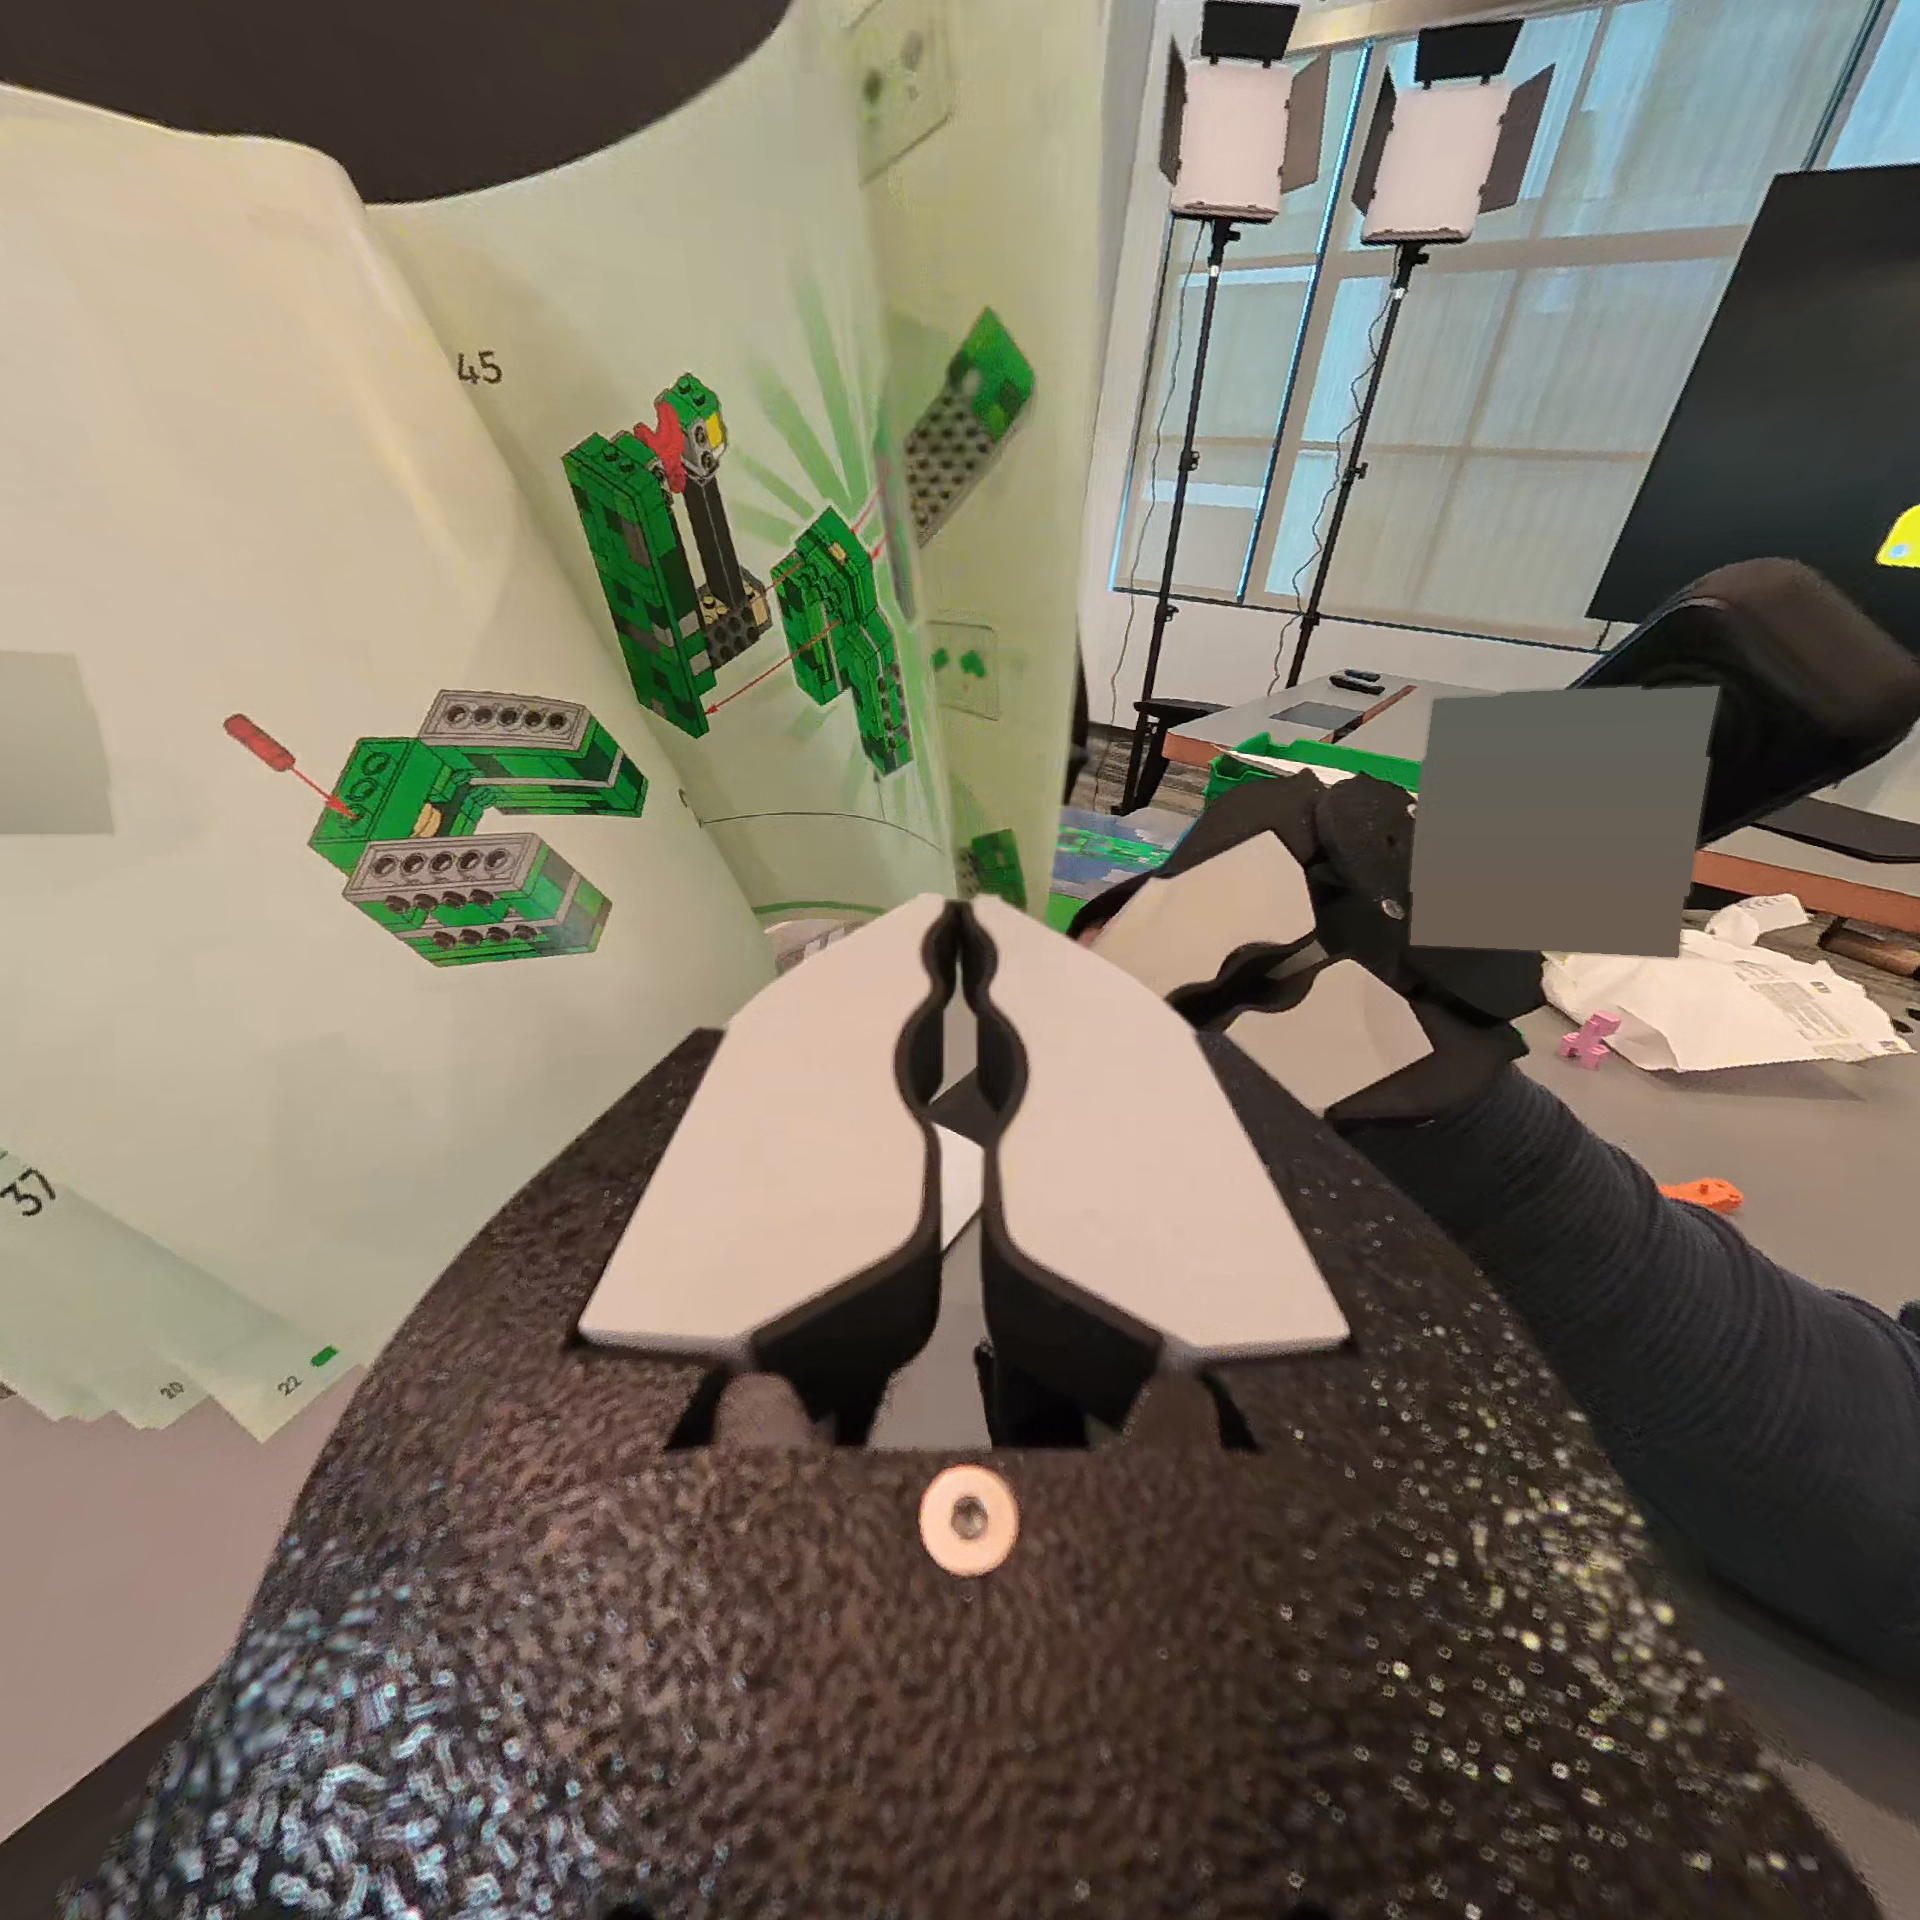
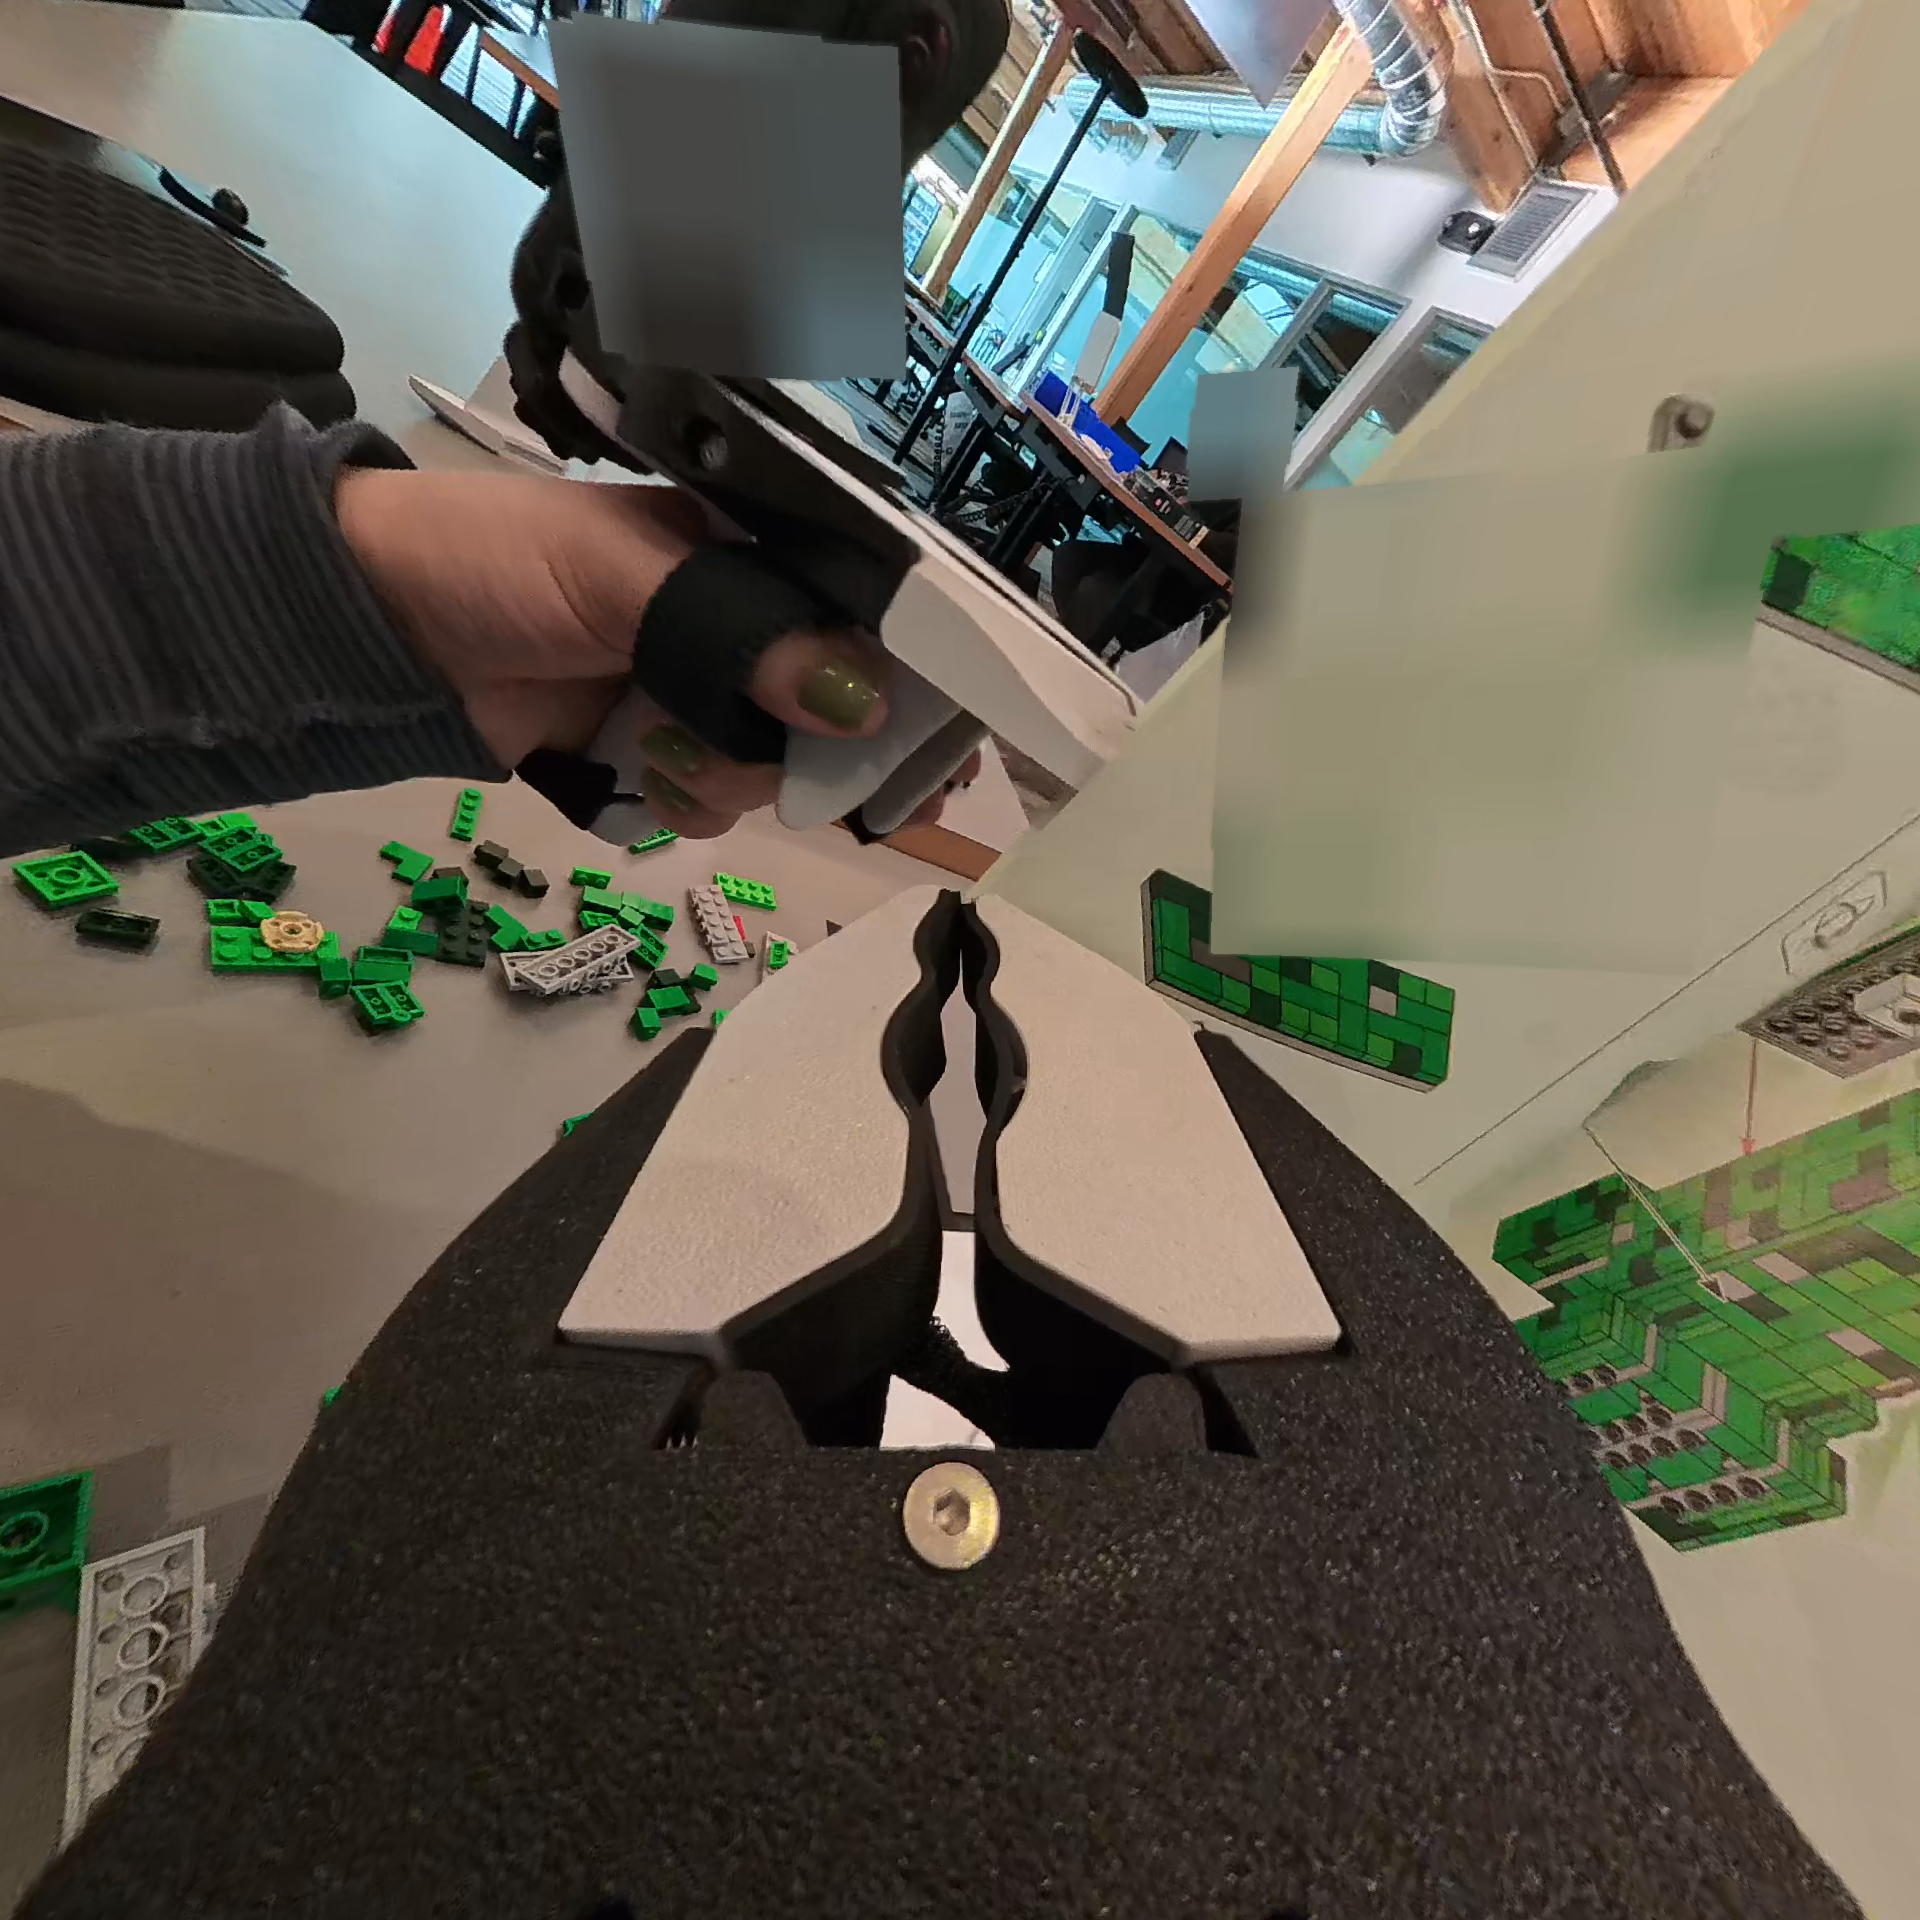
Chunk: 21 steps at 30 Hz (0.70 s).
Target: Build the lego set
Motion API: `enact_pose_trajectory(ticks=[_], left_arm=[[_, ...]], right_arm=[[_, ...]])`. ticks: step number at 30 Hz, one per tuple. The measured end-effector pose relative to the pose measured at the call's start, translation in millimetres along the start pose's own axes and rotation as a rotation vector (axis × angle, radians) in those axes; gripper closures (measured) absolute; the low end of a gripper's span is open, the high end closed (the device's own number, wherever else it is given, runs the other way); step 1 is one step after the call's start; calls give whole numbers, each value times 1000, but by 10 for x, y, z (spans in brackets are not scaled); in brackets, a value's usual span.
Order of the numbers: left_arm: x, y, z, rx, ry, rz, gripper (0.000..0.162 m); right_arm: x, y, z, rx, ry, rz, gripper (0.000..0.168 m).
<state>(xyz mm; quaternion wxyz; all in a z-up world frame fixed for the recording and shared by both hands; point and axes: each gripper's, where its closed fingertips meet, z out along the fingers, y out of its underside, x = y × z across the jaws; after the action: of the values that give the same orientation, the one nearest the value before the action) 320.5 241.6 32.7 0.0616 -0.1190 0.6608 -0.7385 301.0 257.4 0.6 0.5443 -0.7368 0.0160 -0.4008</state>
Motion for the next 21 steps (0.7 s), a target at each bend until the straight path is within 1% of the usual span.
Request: enact_pose_trajectory(ticks=[4, 5, 7, 10, 14, 17, 21], left_arm=[[-28, -22, 7, 10, -23, -1, 162], [-35, -33, 6, 19, -28, -1, 162], [-52, -52, 6, 36, -36, -10, 162], [-77, -59, 2, 48, -43, -35, 162], [-152, -55, -34, 54, -75, -54, 162], [-211, -63, -83, 60, -104, -58, 162], [-314, -69, -159, 56, -173, -48, 162]], right_arm=[[93, -41, -38, 36, 66, -5, 168], [117, -63, -59, 54, 80, 1, 166], [183, -85, -115, 72, 101, 42, 155], [318, -47, -246, 65, 136, 124, 142], [609, 41, -516, 85, 264, 227, 131], [857, 122, -730, 121, 396, 314, 123], [1031, 282, -860, 113, 492, 408, 111]])
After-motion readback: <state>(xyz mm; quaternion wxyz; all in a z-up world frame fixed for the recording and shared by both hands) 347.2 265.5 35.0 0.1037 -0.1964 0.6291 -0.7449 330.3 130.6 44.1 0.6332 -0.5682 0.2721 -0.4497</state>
